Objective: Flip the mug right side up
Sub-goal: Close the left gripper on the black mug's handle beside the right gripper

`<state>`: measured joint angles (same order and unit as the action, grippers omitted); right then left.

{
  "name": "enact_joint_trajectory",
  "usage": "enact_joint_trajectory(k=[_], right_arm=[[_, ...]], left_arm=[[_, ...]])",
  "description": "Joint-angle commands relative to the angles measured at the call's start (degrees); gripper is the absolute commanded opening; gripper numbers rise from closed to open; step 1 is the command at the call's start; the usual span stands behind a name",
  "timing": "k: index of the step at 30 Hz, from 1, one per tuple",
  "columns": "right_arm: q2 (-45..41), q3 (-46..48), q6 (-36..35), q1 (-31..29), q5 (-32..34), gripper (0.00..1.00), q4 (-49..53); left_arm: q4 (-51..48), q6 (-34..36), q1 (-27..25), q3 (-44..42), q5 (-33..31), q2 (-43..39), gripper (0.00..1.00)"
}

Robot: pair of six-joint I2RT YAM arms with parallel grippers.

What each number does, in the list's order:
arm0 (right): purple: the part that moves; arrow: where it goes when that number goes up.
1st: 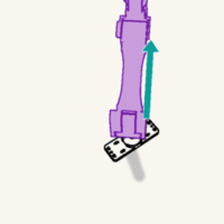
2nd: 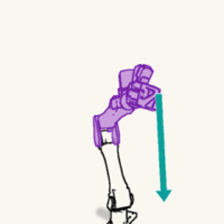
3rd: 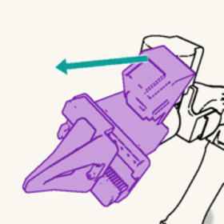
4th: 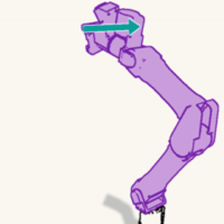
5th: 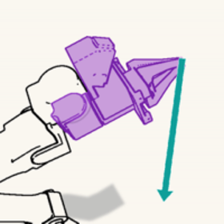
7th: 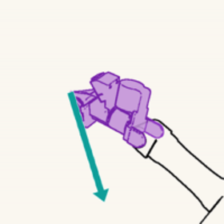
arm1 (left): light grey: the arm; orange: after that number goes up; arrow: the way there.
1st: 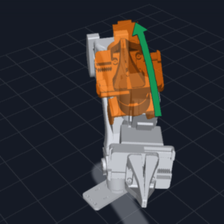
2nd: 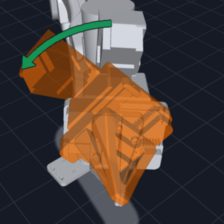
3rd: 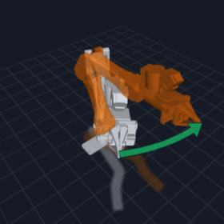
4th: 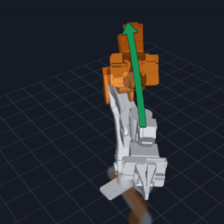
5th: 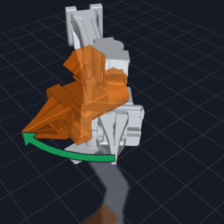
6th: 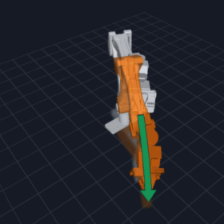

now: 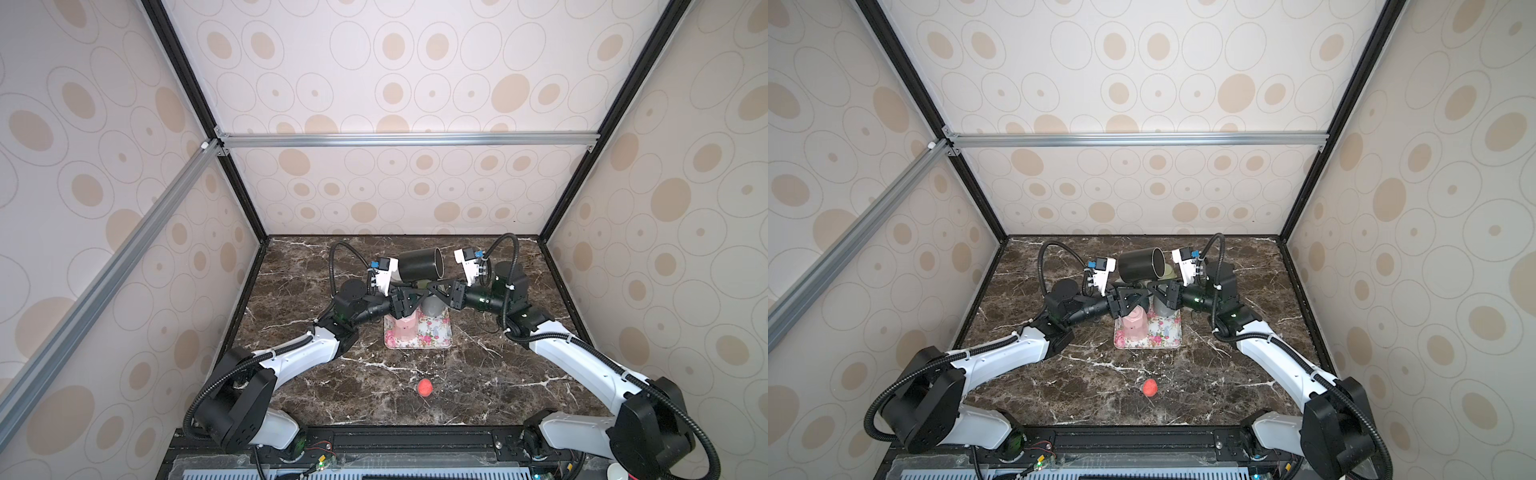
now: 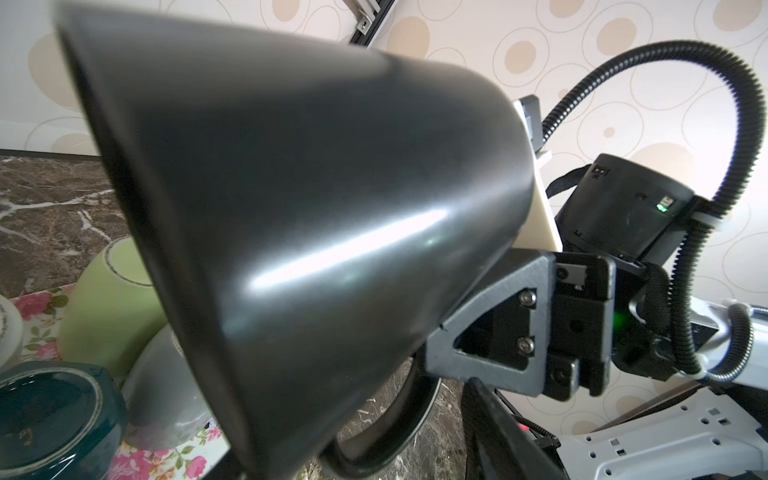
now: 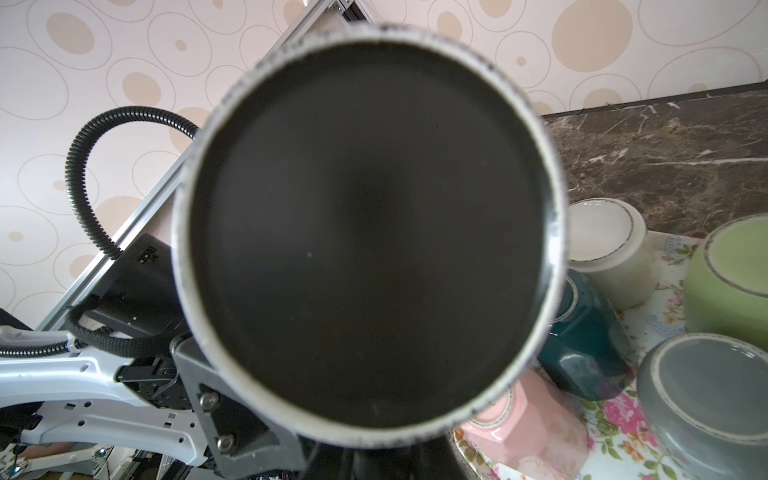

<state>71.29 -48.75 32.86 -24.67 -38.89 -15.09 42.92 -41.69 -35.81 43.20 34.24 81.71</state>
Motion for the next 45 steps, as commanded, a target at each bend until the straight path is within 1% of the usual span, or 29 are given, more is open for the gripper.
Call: enact_joint_trajectory(k=[1, 3, 7, 9, 13, 15, 20, 21, 22, 24, 25, 28, 31, 38, 45], right_arm=[[-0.2, -0.1, 0.2, 0.1, -3.0, 0.00, -7.6], [-0.1, 0.4, 0.2, 0.1, -3.0, 0.00, -7.5], [0.4, 1.1, 0.4, 0.4, -3.3, 0.00, -7.5], [0.8, 1.3, 0.5, 0.5, -3.4, 0.00, -7.7], [2.3, 1.1, 1.3, 0.8, -4.8, 0.00, -8.8], [3.3, 0.3, 1.3, 0.8, -5.9, 0.00, -8.2], [5.2, -0.1, 1.2, 0.8, -6.7, 0.00, -8.4], [5.4, -0.2, 1.3, 0.8, -6.8, 0.00, -8.5], [5.7, -0.3, 1.2, 0.8, -6.9, 0.00, -8.5], [6.2, -0.5, 1.3, 0.8, -7.2, 0.00, -8.5], [6.3, -0.5, 1.1, 0.8, -7.3, 0.00, -8.5], [6.5, -0.2, 1.1, 0.8, -7.2, 0.00, -8.3], [6.5, -0.1, 0.9, 0.9, -7.1, 0.00, -8.3], [5.9, 0.0, 0.0, 0.9, -6.4, 0.00, -7.2], [5.5, 0.6, 1.2, 1.1, -6.2, 0.00, -8.6]], left_arm=[[3.6, 0.3, -0.5, 2.3, 0.4, -1.3, 0.57], [4.4, 0.4, -0.5, 2.2, 0.4, -1.5, 0.56], [8.4, -1.7, -0.4, 1.6, 1.5, -1.5, 0.53], [9.6, -2.3, -0.4, 1.5, 2.1, -1.4, 0.49], [9.6, -2.1, -0.5, 1.8, 2.6, -1.4, 0.44], [10.0, -1.9, -0.4, 1.9, 3.0, -1.4, 0.40], [10.7, -2.1, -0.5, 1.9, 3.7, -1.5, 0.36], [10.7, -1.9, -0.4, 1.9, 3.7, -1.5, 0.33], [11.0, -1.9, -0.4, 2.0, 4.1, -1.3, 0.26], [11.4, -2.1, -0.5, 2.6, 5.6, -0.6, 0.06], [11.2, -2.4, -0.4, 3.2, 6.3, -0.1, 0.00], [11.2, -3.3, -0.4, 3.4, 6.2, 0.7, 0.00], [10.2, -2.7, -0.4, 3.4, 5.2, 0.7, 0.00], [2.8, -0.1, -0.4, 4.7, 2.0, -0.1, 0.00], [0.7, 1.2, -0.4, 3.6, -2.2, -1.8, 0.00]])
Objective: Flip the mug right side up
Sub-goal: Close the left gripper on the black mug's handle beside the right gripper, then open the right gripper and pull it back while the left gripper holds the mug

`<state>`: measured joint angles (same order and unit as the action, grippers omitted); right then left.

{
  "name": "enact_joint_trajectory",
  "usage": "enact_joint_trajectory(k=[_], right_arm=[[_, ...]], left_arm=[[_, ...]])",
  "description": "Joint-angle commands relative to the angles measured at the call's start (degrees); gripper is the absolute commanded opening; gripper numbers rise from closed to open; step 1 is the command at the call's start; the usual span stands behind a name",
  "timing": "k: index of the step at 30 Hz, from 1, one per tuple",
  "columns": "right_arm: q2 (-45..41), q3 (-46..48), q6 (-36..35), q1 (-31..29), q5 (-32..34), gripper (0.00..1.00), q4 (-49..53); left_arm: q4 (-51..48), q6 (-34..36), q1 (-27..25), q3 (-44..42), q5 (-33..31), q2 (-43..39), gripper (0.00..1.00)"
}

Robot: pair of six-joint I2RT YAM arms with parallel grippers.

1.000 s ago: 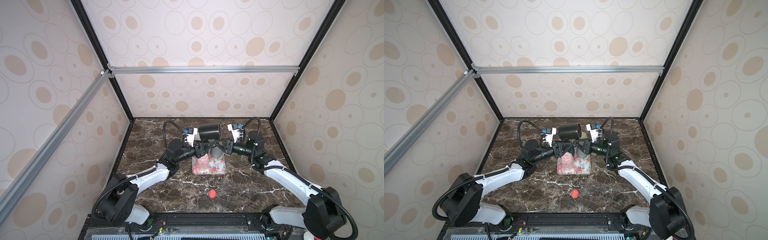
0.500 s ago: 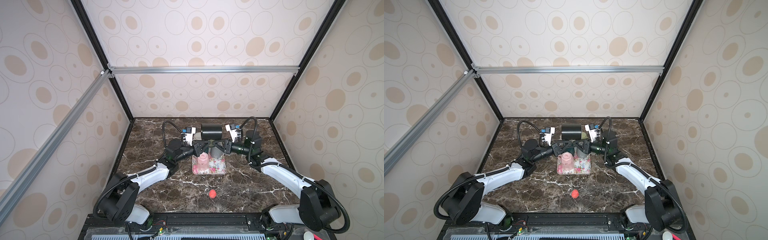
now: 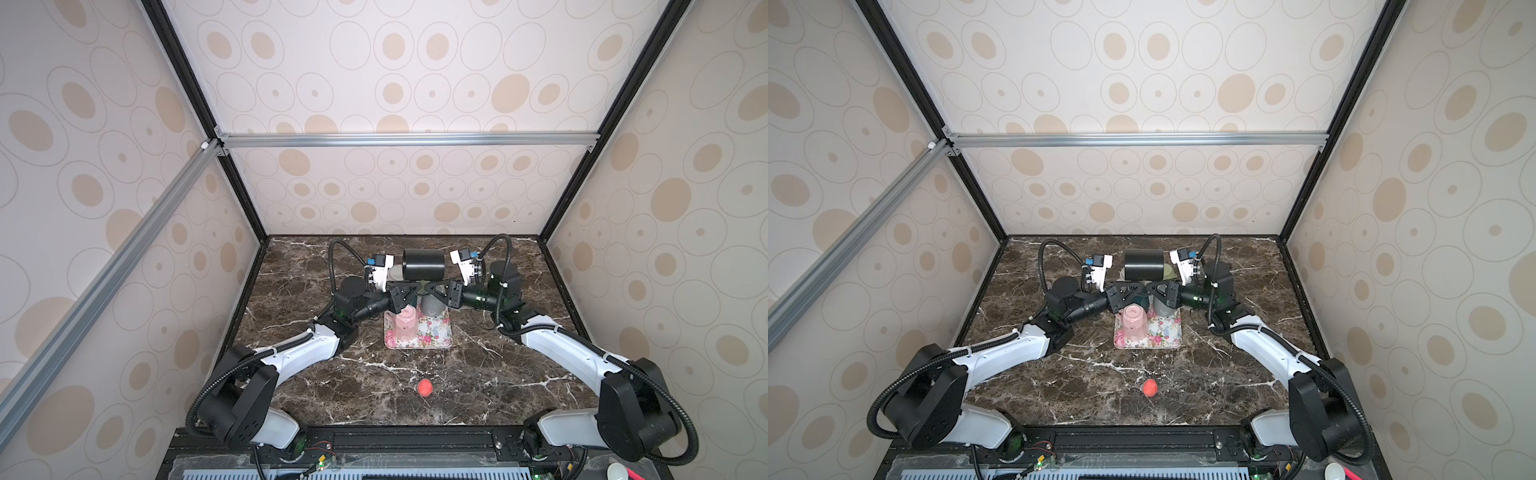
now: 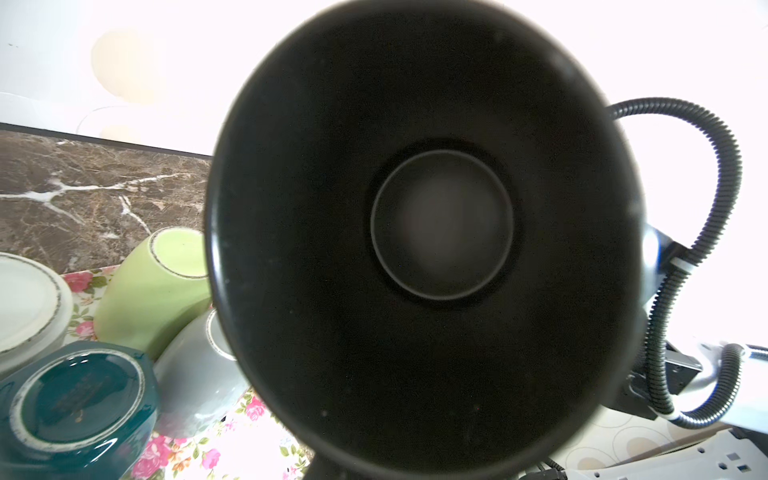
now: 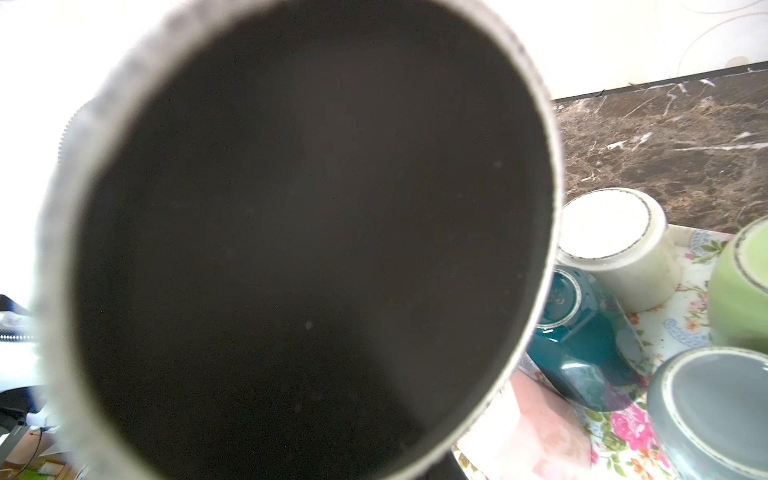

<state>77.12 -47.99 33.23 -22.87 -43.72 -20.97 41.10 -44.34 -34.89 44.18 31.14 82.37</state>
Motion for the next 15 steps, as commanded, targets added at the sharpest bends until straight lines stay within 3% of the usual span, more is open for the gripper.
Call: enact_joint_trajectory(k=[1, 5, 15], right_arm=[[-0.6, 0.0, 0.9, -0.7, -1.2, 0.01, -2.8], [-1.8, 0.8, 0.8, -0.5, -0.3, 0.21, -2.7], [-6.1, 4.0, -0.5, 0.8, 3.0, 0.55, -0.9]], left_arm=[[2.9, 4.1, -1.4, 2.4, 0.8, -2.6, 0.00], [2.6, 4.7, -1.4, 2.4, 0.4, -2.6, 0.00], [-5.1, 8.0, -1.3, 4.9, -3.8, -2.5, 0.00]])
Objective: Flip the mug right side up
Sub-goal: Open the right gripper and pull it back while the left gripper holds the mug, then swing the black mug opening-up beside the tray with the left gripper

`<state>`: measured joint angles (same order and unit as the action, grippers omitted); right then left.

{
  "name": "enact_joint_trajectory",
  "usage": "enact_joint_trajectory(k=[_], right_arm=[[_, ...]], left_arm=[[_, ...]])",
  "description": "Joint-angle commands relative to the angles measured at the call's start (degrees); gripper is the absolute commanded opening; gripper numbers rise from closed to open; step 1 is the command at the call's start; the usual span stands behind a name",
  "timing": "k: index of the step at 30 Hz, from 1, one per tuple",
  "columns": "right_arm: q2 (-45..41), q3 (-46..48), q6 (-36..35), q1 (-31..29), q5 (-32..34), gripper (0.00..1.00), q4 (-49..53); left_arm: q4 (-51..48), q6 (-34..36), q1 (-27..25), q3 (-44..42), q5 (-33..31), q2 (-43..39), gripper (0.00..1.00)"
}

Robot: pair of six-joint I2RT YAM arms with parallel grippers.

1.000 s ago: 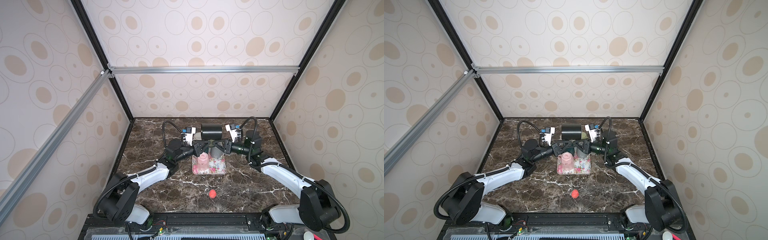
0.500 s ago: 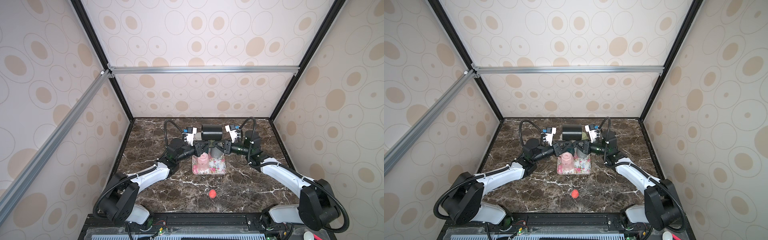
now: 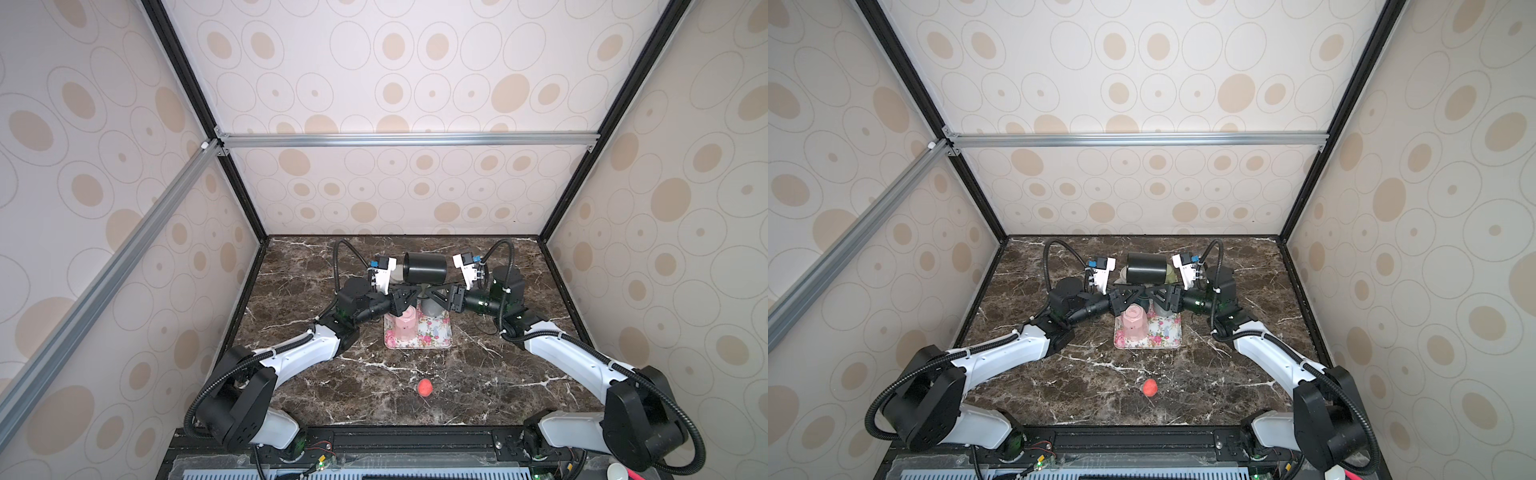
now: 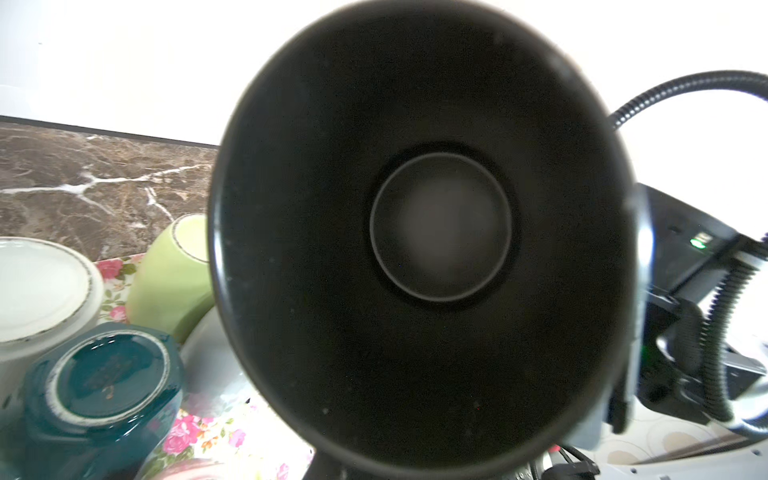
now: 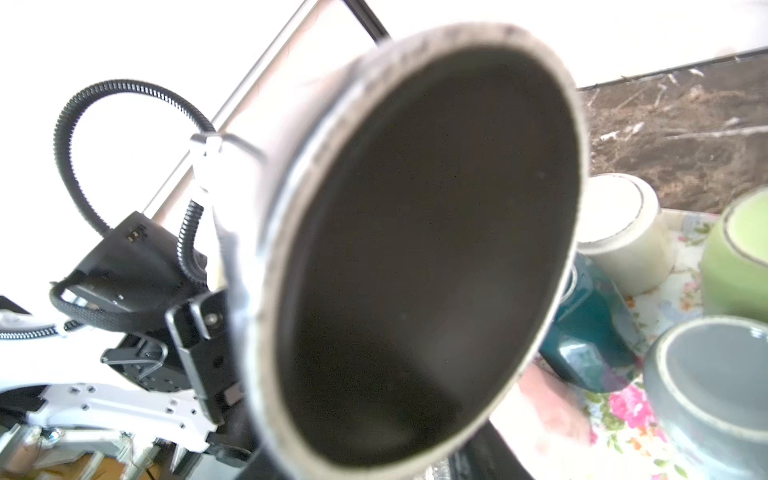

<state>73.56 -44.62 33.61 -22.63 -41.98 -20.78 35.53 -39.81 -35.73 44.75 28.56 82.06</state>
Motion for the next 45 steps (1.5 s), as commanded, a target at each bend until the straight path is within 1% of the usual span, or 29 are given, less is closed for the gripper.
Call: enact_joint_trajectory(k=[1, 6, 8, 15, 18, 23, 25, 30, 32, 34, 36, 39, 41, 45], right_arm=[[-3.0, 0.8, -1.4, 0.5, 1.5, 0.60, -0.6], [-5.1, 2.0, -4.1, 0.7, 2.7, 0.62, 1.5], [-6.3, 3.3, -5.2, 0.6, 4.1, 0.65, 1.8], [-12.3, 8.1, -11.2, 0.6, 14.1, 0.75, 7.3], [-13.7, 9.7, -12.3, 0.6, 17.5, 0.78, 7.2], [-13.9, 11.0, -13.7, 0.6, 22.7, 0.79, 9.0], [-13.8, 11.2, -14.0, 0.6, 24.0, 0.82, 9.3], [-12.5, 11.7, -14.0, 0.6, 25.3, 0.83, 8.9], [-11.6, 11.7, -13.8, 0.6, 25.6, 0.85, 8.9], [-10.8, 11.6, -13.8, 0.6, 26.1, 0.85, 9.3], [-10.4, 11.6, -14.0, 0.6, 25.5, 0.85, 9.1], [-9.8, 11.6, -14.1, 0.6, 25.2, 0.85, 9.0], [-9.4, 11.7, -14.0, 0.6, 26.3, 0.85, 9.0], [-8.3, 11.6, -13.9, 0.7, 26.6, 0.85, 9.0]], left_arm=[[-0.7, 4.3, -0.4, 4.6, -3.2, -2.3, 0.00], [-5.1, 6.4, -0.2, 5.8, -7.0, -3.1, 0.00], [-7.5, 7.3, 0.1, 6.9, -7.9, -3.2, 0.00], [-17.0, 11.3, 2.0, 10.0, -14.8, -4.4, 0.00], [-23.3, 13.2, 3.7, 12.4, -19.0, -4.4, 0.00], [-35.8, 18.9, 5.4, 17.5, -30.7, -3.0, 0.00], [-39.0, 19.8, 6.3, 19.1, -33.3, -1.9, 0.00], [-44.3, 21.0, 8.9, 21.5, -38.7, 1.7, 0.00], [-45.9, 22.2, 10.0, 22.7, -40.9, 3.5, 0.00], [-45.9, 24.3, 10.5, 23.4, -45.4, 5.1, 0.00], [-45.5, 25.4, 11.2, 24.2, -48.4, 6.8, 0.00], [-46.7, 25.8, 13.1, 26.8, -48.9, 10.3, 0.00], [-48.0, 26.2, 14.3, 28.4, -49.2, 12.7, 0.00], [-49.1, 27.6, 15.3, 30.3, -51.4, 16.8, 0.00]])
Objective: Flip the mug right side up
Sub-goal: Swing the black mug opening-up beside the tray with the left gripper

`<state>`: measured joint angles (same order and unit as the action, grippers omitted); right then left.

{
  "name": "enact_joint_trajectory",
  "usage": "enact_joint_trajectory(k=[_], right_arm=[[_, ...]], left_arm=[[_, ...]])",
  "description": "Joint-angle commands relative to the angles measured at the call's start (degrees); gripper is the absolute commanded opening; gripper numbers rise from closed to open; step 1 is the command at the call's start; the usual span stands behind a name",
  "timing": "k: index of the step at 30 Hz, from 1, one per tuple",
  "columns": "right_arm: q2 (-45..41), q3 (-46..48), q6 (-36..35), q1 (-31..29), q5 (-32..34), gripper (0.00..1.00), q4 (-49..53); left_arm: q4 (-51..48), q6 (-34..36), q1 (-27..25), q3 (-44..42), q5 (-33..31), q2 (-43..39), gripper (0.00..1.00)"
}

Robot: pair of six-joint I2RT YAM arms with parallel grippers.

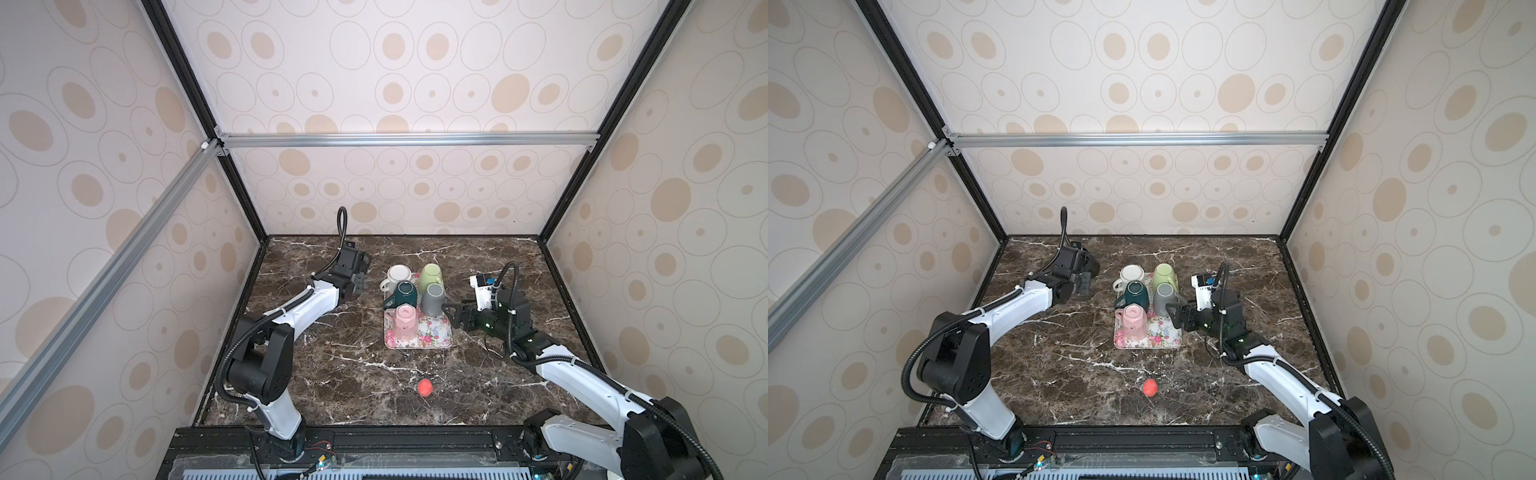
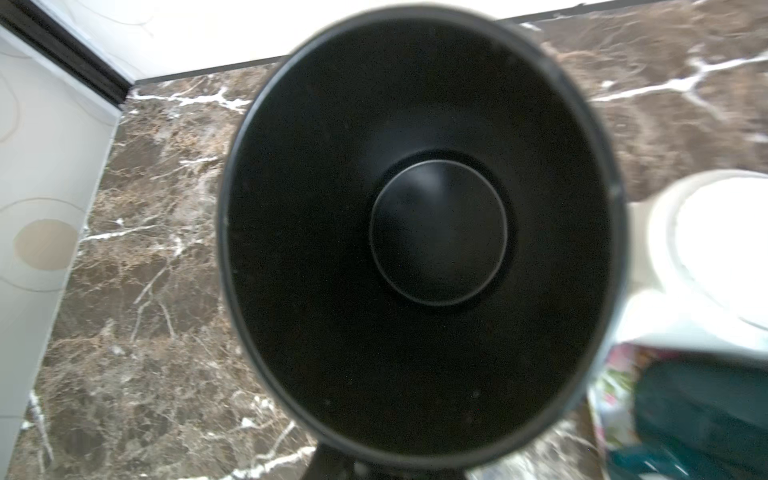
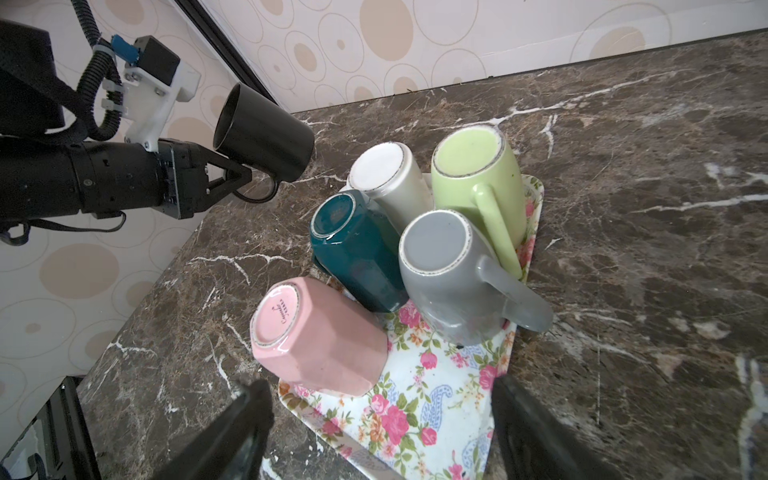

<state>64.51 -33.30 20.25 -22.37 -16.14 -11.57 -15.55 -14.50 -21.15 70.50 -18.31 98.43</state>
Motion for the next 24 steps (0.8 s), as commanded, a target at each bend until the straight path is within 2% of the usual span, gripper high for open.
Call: enact_joint_trajectory(k=[1, 8, 11, 18, 24], right_arm=[[0.9, 0.1, -0.3, 0.4, 0.1, 0.85, -0.3], [2.3, -0.4, 0.5, 0.4, -1.2, 0.84, -0.4], [2.3, -0.5, 0.8, 0.4, -3.8, 0.84, -1.3], [1.9, -0.7, 0.8, 0.3, -3.5, 0.84, -0.4], [2.3, -0.6, 1.6, 0.4, -4.9, 0.84, -1.4]], left_arm=[[1.6, 2.7, 0.7, 5.3, -5.1, 1.6, 0.00], [-3.6, 4.4, 1.0, 13.0, -6.5, 10.4, 0.00], [-3.5, 4.4, 1.3, 14.2, -5.4, 11.8, 0.00], [-7.3, 5.2, 2.0, 19.1, -4.9, 15.3, 0.00], [-8.0, 4.7, 2.0, 19.5, -4.6, 16.1, 0.00]])
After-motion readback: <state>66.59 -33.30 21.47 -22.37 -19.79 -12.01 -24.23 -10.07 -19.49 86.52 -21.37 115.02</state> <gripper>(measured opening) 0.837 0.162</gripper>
